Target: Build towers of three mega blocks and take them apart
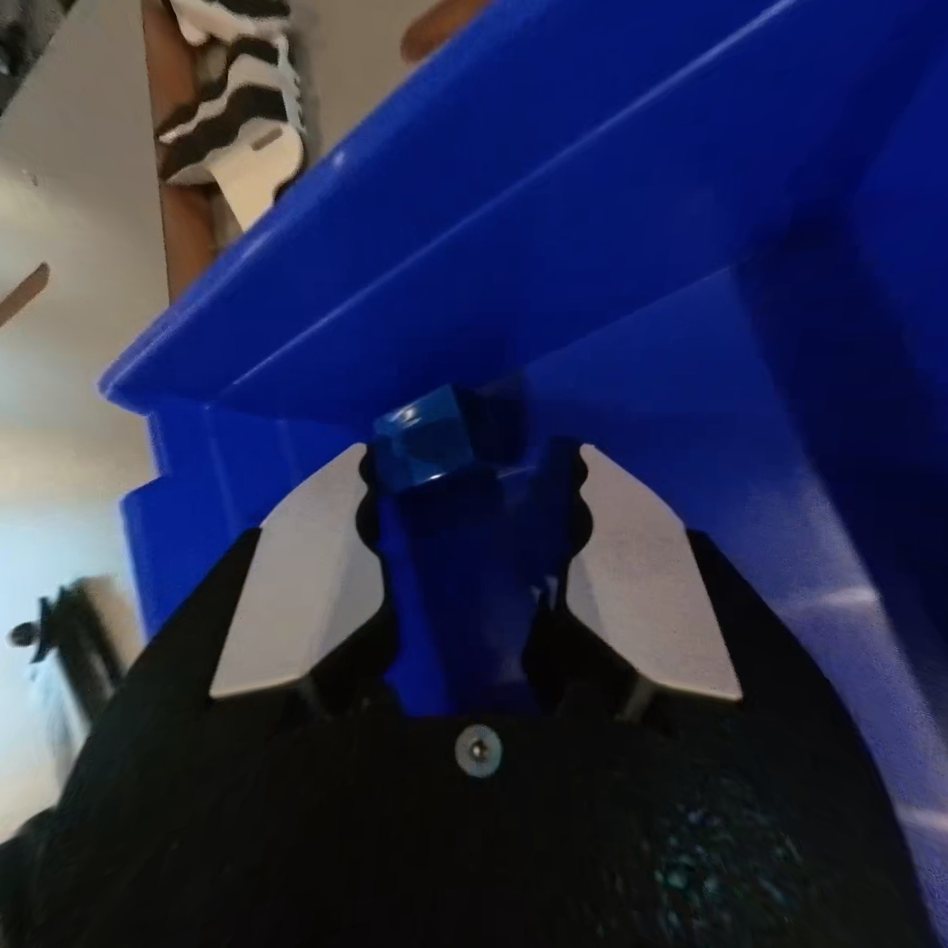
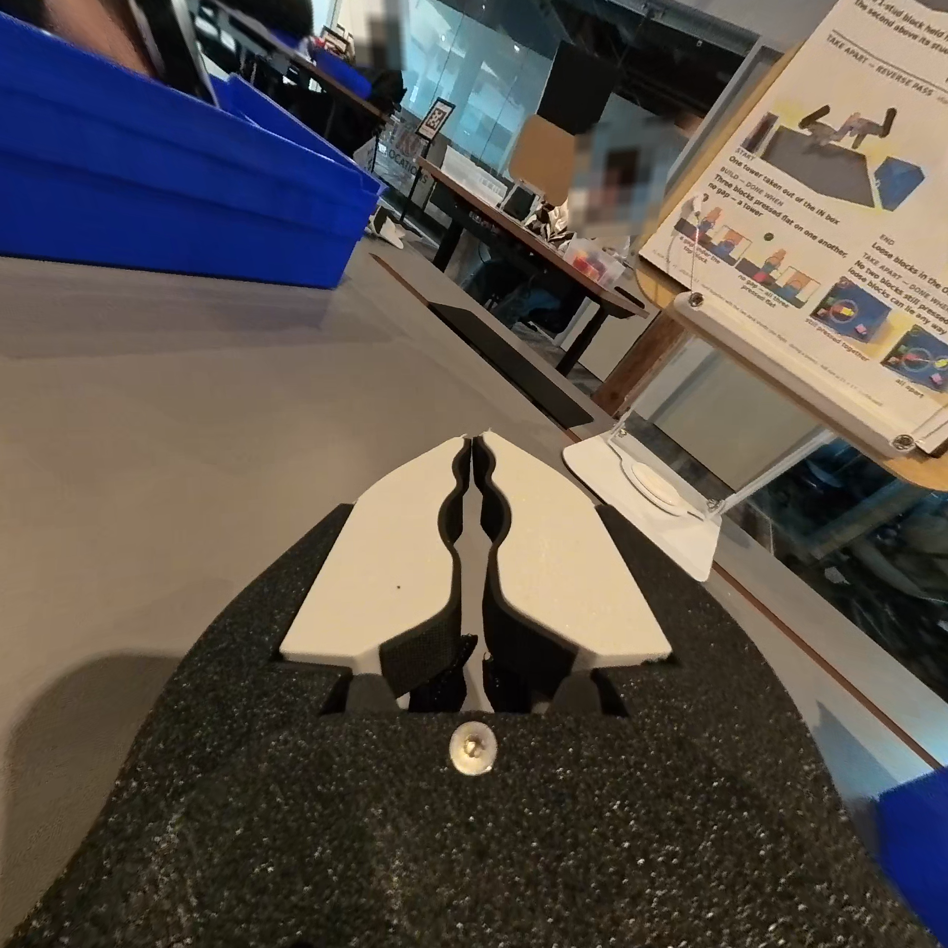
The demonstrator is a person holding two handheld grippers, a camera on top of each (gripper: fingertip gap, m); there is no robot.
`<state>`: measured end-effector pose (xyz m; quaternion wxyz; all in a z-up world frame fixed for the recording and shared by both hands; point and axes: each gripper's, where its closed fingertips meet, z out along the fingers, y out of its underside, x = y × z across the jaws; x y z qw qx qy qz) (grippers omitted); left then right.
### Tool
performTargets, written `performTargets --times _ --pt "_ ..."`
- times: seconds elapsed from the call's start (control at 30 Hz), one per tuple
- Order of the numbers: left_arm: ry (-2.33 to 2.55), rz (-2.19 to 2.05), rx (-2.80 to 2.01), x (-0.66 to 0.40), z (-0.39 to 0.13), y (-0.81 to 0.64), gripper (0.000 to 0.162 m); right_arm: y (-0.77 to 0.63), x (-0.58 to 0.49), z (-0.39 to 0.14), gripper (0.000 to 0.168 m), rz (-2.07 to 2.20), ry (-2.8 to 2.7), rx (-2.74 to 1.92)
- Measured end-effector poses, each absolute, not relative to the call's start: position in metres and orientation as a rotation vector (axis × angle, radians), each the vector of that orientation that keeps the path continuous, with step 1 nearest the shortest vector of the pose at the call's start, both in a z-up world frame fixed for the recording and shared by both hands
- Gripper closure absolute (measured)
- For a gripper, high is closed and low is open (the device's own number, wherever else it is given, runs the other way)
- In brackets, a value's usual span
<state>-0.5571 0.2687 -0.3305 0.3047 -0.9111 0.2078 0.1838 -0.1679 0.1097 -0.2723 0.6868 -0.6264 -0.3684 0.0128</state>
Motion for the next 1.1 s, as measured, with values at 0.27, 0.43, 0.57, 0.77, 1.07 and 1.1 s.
performTargets --times 0.27,0.43,0.57,0.77,1.07,1.1 --pt "0.571 0.549 -2.444 -0.563 -0.336 0.281 0.100 0.109 -0.168 -0.272 0.168 0.034 -0.826 -1.396" --pt "0.719 0.328 -2.365 -0.531 -0.321 0.275 0.134 0.109 -0.170 -0.274 0.168 0.026 -0.843 -1.398" --pt "0.657 0.412 -2.357 -0.545 -0.313 0.279 0.115 0.109 -0.172 -0.274 0.168 0.027 -0.853 -1.396" --pt "0.642 0.415 -2.474 -0.552 -0.332 0.277 0.091 0.108 -0.175 -0.277 0.168 0.025 -0.881 -1.395" --pt "0.684 0.407 -2.424 -0.541 -0.324 0.264 0.113 0.108 -0.173 -0.274 0.168 0.033 -0.862 -1.390" --pt "0.691 0.423 -2.364 -0.536 -0.313 0.260 0.114 0.109 -0.172 -0.273 0.168 0.035 -0.851 -1.391"
